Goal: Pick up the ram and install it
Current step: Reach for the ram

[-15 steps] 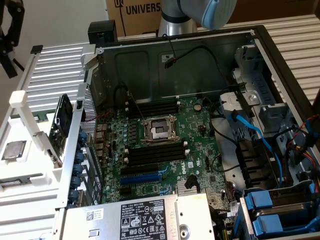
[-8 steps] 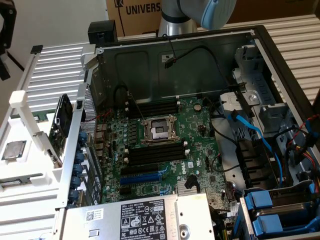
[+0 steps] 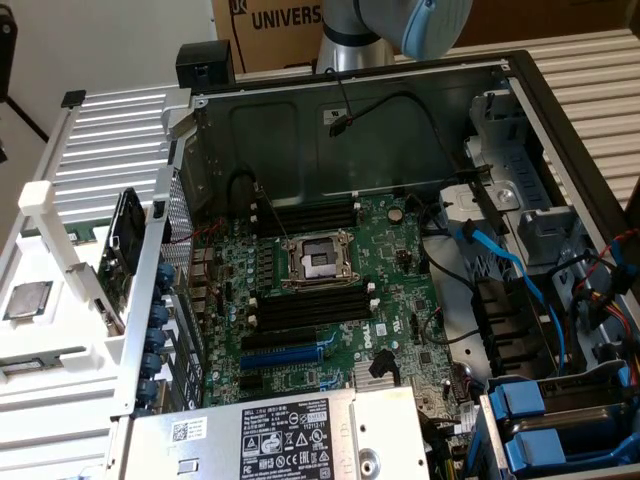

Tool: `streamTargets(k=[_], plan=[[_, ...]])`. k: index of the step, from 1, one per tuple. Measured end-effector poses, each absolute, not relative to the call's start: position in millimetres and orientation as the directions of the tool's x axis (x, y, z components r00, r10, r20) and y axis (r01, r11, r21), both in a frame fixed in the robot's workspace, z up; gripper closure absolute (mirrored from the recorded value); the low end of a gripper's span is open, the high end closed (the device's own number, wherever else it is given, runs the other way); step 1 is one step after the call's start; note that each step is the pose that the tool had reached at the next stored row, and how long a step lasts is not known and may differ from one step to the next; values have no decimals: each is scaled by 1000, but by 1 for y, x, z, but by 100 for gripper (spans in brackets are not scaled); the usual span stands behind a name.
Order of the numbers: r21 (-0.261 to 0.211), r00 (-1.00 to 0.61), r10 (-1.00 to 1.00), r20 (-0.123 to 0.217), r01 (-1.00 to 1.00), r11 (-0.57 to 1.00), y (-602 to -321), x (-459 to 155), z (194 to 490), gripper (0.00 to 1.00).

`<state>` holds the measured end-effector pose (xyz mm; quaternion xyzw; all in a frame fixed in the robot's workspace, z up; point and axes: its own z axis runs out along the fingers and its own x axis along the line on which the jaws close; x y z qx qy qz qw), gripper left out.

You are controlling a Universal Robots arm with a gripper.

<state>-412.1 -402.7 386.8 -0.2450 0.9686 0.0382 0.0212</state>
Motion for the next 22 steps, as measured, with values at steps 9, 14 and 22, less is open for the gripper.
streamTargets(k=[9, 14, 22], plan=[[64, -779, -624, -60, -627, 776, -403, -413, 386, 89], [64, -740, -669, -60, -672, 738, -403, -420, 385, 89], [64, -635, -770, -60, -772, 632, -403, -420, 383, 89]])
